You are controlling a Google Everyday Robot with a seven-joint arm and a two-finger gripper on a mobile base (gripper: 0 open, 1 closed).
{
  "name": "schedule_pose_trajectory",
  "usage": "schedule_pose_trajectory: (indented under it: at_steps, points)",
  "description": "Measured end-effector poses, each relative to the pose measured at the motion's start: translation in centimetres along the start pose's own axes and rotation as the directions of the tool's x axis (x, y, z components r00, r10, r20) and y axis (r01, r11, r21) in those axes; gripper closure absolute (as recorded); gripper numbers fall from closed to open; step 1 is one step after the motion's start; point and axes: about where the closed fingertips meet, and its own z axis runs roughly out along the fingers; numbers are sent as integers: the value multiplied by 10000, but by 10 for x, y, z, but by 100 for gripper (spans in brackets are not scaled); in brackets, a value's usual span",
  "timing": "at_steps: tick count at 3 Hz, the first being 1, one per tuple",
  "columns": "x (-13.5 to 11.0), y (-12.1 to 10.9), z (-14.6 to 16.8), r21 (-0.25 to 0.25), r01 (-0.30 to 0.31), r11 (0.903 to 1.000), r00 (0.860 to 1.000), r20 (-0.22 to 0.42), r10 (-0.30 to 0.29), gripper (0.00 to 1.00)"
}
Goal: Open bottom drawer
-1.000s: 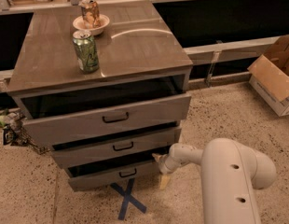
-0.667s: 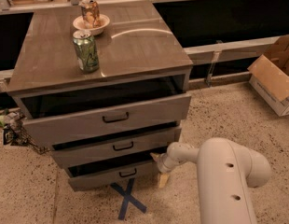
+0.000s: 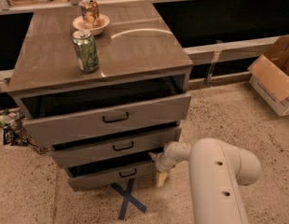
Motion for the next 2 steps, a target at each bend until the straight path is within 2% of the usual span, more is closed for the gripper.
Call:
schedule_pose_trajectory:
  at_steps: [2]
  points:
    - [16,-10,10,177,-166,9997,9987,-484,174,0]
